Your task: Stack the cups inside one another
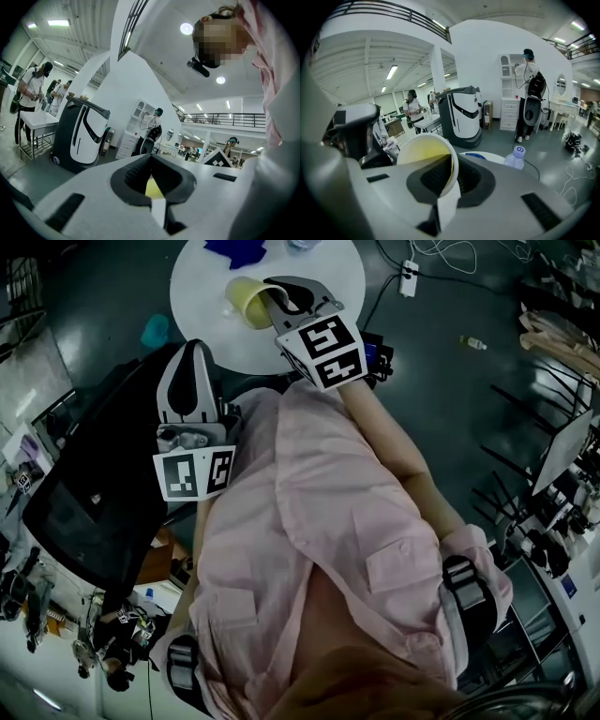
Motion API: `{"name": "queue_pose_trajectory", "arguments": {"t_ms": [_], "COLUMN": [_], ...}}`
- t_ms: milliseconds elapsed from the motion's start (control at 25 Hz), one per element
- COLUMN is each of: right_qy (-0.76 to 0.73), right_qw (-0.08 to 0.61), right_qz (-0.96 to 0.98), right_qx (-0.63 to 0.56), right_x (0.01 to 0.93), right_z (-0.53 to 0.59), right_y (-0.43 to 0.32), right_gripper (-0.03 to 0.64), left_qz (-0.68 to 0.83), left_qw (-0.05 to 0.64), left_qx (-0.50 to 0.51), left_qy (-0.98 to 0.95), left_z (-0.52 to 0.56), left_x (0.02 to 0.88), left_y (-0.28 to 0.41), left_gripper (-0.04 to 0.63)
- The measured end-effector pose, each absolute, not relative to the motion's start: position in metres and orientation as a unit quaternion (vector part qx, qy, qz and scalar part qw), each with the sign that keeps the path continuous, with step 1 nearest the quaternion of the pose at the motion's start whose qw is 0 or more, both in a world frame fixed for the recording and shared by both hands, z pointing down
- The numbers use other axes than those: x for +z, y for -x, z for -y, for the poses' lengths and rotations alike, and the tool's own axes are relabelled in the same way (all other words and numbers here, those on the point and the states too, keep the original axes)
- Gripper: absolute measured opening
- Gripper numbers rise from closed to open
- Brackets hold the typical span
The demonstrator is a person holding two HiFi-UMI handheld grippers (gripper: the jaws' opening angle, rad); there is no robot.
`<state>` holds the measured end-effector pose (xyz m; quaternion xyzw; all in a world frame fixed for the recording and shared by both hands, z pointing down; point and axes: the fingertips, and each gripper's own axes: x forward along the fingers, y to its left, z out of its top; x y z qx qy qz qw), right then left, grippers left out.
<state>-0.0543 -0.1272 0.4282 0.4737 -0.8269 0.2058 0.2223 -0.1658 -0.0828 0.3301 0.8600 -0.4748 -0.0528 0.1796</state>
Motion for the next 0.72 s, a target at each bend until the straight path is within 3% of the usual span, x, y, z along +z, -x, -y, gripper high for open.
{"name": "queue_pose_trajectory", "arguments": {"t_ms": [720], "right_qy": [-0.442], "right_qw": [0.258], "right_qz": [0.825], "right_qx": [0.24], "right_x": [0.473], "right_z": [0.142], "right_y": [0.074], "right_gripper": [0.038], "left_qz": [0.48], "left_qw": [0.188], "left_qx": [-0.051], "left_qy": [-0.856], "left_z": [0.096], "left_x": [0.333], "left_y": [0.169], "left_gripper": [0.015]}}
